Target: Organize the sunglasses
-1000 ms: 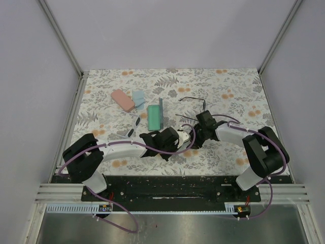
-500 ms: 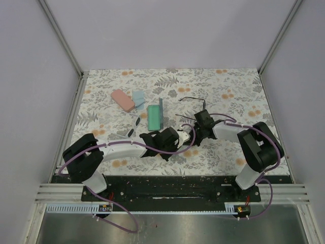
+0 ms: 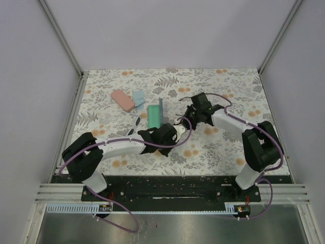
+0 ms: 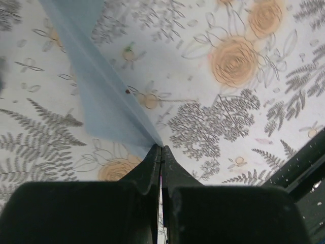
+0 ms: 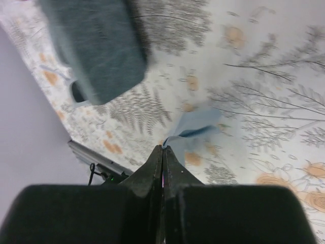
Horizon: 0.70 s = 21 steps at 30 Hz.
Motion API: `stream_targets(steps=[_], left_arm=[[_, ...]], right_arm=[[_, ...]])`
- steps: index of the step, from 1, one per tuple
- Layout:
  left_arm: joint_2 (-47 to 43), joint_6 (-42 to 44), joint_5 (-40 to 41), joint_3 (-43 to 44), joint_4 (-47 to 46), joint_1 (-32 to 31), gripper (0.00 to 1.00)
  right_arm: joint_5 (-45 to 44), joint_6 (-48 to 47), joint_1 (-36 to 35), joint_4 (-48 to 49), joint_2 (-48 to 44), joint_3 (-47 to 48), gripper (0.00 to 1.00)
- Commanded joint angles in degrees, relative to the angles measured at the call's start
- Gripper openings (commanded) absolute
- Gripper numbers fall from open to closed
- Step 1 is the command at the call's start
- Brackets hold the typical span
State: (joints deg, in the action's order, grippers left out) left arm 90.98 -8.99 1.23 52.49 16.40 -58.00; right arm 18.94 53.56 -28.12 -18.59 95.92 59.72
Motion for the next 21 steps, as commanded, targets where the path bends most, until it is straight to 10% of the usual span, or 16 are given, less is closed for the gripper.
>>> stream_targets(steps=[1,21], left_arm=[[-2.9,-2.6,1.5,2.7,1.3,2.0,0.00],[-17.0,-8.9,-2.6,4.6,8.5,16.6,0.00]], right_arm=[[2.9,-7.0,-0.2,-3.0,0.4,10.0,0.00],[13.6,-13.4,-3.2,-13.8,17.0,40.5,0.00]])
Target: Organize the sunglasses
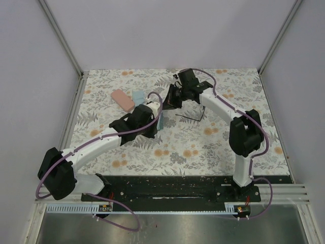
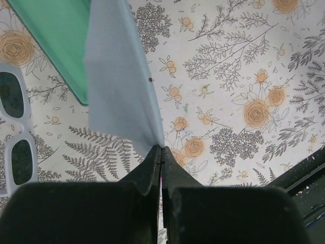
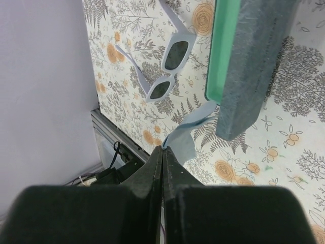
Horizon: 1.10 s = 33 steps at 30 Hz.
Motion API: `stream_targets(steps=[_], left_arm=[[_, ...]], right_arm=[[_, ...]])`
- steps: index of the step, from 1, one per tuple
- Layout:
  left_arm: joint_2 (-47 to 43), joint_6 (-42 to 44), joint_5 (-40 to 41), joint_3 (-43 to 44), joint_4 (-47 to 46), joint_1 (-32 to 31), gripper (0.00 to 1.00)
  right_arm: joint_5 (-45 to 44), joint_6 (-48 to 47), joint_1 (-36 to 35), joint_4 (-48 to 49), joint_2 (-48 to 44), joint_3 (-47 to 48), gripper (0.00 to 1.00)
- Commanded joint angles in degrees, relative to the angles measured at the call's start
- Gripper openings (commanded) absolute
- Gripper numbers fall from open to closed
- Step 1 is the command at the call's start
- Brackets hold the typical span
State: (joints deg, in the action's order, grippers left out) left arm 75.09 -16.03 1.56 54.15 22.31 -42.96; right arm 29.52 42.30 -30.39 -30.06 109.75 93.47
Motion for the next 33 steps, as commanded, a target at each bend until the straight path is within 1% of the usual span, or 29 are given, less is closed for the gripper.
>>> stream_targets(steps=[1,7,11,16,21,27,33], left_arm=[[-1.3,-2.2,-3.2,3.1,2.7,2.2,0.00],[-3.3,-3.0,-3.8,2.8,2.0,6.3,0.00],[-0.5,-3.4,-3.3,3.8,1.4,8.8,0.00],[3.3,-3.7,-3.3,5.3,-0.9,9.9,0.00],[7.3,-3.8,-3.5,7.3,-2.0,11.0,0.00],[11.0,-3.6,-3.2,9.6,-2.4,11.6,0.00],[13.1,-3.2,-2.9,10.4,-3.1,12.4,0.00]], right_arm=[[3.3,-2.4,-1.1,-3.4,4.2,8.6,0.00],[4.1,-3.9,-1.8,-7.0,10.3,16.6,0.00],[4.1,-5.4,-1.8,-8.8,14.1,22.0,0.00],[3.4,-8.7,-1.8,-15.5,22.7,34.2,0.00],[0.8,-11.6,-1.8,-23.8,30.3,47.6,0.00],[-0.1,-11.6,-1.8,-24.7,34.7,52.9,0.00],[0.7,-12.3,-1.9,-24.4,38.1,55.8,0.00]])
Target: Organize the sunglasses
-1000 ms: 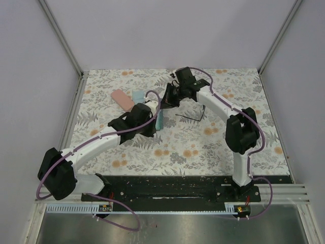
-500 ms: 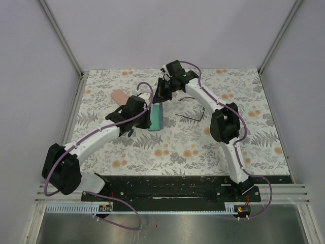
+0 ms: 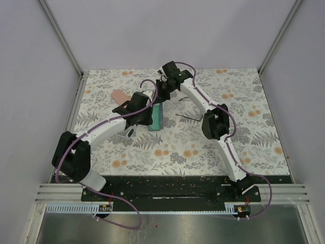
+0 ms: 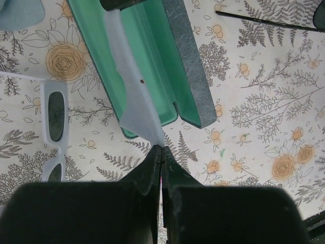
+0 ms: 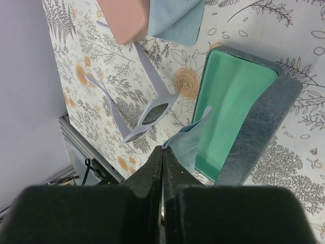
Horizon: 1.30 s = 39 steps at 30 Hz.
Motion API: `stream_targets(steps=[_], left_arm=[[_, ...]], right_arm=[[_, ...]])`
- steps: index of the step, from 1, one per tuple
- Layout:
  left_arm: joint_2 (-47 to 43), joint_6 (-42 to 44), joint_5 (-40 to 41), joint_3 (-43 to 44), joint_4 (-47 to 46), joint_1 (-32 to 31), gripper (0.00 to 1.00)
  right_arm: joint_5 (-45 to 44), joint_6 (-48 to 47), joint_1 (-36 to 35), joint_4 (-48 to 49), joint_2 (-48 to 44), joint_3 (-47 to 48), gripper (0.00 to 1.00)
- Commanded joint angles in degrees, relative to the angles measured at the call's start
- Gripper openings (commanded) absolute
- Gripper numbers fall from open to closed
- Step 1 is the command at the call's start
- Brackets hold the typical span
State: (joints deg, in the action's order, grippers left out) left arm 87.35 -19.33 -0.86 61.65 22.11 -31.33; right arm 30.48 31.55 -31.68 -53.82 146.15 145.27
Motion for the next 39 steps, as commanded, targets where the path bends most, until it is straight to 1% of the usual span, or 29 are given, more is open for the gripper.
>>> stream_targets(steps=[1,10,12,19,32,39], left_arm=[[1.2,0.1,-0.5,2.8,-2.9,0.8,0.00],[4.3,0.9,0.2,3.8,-3.3,1.4,0.00],[4.5,1.1,0.6,4.0,-3.1,1.5,0.00],[4.1,1.3,0.3,3.2,-3.3,2.6,0.00],[8.4,1.7,-1.6,4.4,-3.1,2.9,0.00],[9.9,1.2,-5.5,4.6,-5.1,2.9,0.00]], right_arm=[[-0.2,-1.6,-0.7,-0.5,2.0,4.2,0.00],[2.6,0.3,-1.1,4.5,4.3,4.4,0.00],[3.8,0.7,-1.5,6.1,4.8,4.4,0.00],[4.0,2.7,-2.6,9.2,5.9,4.9,0.00],[0.5,2.0,-2.2,9.4,5.8,2.8,0.00],[-1.9,1.0,-1.5,7.2,5.5,2.6,0.00]])
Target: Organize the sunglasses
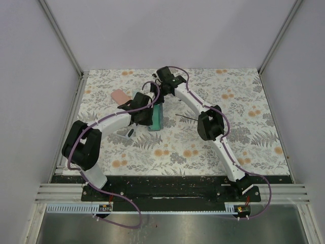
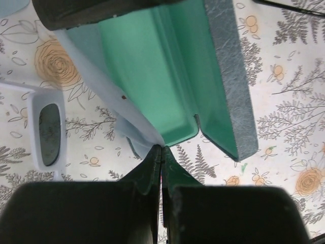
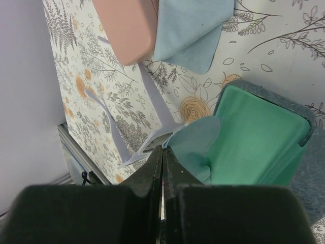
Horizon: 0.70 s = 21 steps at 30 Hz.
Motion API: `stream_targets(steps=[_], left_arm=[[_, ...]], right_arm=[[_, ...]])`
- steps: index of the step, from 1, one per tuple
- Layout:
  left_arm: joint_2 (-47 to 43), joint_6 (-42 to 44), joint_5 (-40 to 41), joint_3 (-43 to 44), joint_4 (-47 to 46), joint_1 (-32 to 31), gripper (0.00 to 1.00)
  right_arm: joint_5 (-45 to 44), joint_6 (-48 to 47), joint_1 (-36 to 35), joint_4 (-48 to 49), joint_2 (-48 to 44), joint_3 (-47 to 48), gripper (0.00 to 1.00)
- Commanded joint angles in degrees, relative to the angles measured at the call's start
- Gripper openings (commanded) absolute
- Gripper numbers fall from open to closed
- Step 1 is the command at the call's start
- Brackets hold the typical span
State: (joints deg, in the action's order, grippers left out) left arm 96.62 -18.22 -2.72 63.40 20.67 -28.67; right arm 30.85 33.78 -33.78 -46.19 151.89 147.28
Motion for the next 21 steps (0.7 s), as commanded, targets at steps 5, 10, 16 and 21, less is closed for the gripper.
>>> stream_targets(steps=[5,10,16,21], left_arm=[[1.6,-0.7,-6.9,2.8,-5.2,0.2,0.00],[3.0,-1.0,-7.8,3.4,-6.0,0.0,0.00],[5.1,-1.2,-8.5,3.8,-7.0,-0.1,0.00],[6.0,-1.8,-9.1,3.9,-8.4,-0.4,0.23]], right_arm=[[-6.0,-2.9,0.5,-3.5,-0.8,0.7,0.00],[-9.0,-4.2,0.5,-5.6,-1.2,0.4,0.00],[-12.4,-4.9,0.5,-6.0,-2.2,-0.7,0.08],[-12.7,-4.6,0.6,-6.0,-2.7,-0.1,0.35]])
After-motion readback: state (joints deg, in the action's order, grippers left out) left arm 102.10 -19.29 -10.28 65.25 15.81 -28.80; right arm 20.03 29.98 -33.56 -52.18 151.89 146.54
